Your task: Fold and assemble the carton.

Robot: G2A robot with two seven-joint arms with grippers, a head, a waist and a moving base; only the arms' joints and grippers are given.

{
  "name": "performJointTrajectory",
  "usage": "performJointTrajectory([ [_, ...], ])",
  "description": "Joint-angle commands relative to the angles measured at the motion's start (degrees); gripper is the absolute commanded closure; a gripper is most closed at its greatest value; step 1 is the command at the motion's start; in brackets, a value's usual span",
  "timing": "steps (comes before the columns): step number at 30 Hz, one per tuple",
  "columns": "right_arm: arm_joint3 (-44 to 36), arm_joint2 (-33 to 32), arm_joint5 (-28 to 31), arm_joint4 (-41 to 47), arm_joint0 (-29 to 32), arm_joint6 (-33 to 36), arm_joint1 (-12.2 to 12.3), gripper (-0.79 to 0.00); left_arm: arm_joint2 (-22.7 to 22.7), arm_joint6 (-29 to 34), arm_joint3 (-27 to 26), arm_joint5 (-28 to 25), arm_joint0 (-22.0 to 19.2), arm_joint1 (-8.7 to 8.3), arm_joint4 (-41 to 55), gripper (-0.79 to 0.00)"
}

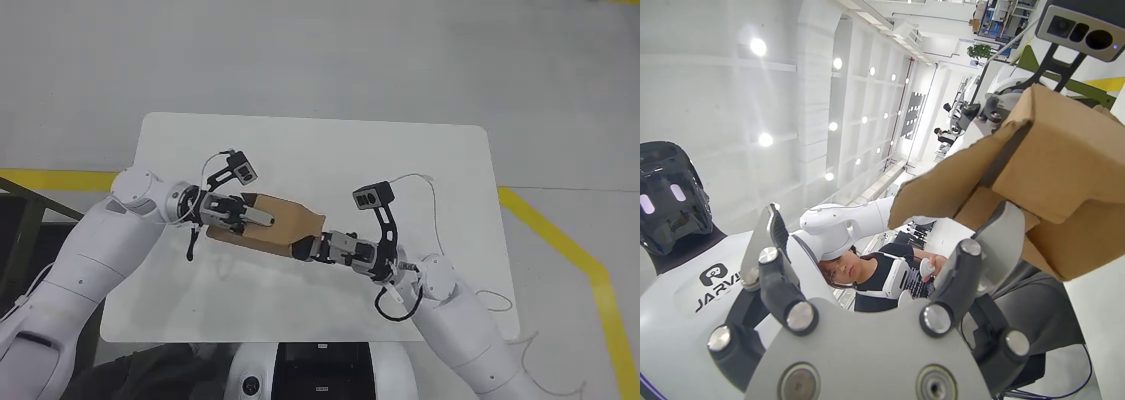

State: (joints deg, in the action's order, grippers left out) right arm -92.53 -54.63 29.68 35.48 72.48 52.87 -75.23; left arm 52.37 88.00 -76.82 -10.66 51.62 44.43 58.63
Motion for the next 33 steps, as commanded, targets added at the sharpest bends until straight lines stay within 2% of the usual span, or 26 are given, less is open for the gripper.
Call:
performJointTrajectory([
  [1,0.37,0.59,-0.42,0.38,-0.51,0.35,-0.14,-0.785,0.01,0.00,-0.39,0.14,0.08,-0.11,-0.37,0.000],
  [11,2.33,2.85,0.03,2.14,-2.38,1.59,-0.87,-0.785,0.47,0.00,-1.11,0.47,0.62,-1.01,0.34,0.000],
  [20,0.33,-2.85,2.28,-2.24,-0.32,0.86,0.37,-0.785,-0.21,0.00,-0.90,1.74,0.26,-1.96,1.44,0.000],
  [28,-5.89,-10.84,5.92,-18.53,3.62,-5.95,1.96,-0.785,-1.64,0.00,-0.95,2.48,-0.30,-2.81,2.14,0.000],
  [33,-8.54,-11.89,4.86,-32.15,3.01,-8.84,2.31,-0.785,-2.83,0.00,-1.32,3.20,-0.70,-3.28,2.41,0.000],
])
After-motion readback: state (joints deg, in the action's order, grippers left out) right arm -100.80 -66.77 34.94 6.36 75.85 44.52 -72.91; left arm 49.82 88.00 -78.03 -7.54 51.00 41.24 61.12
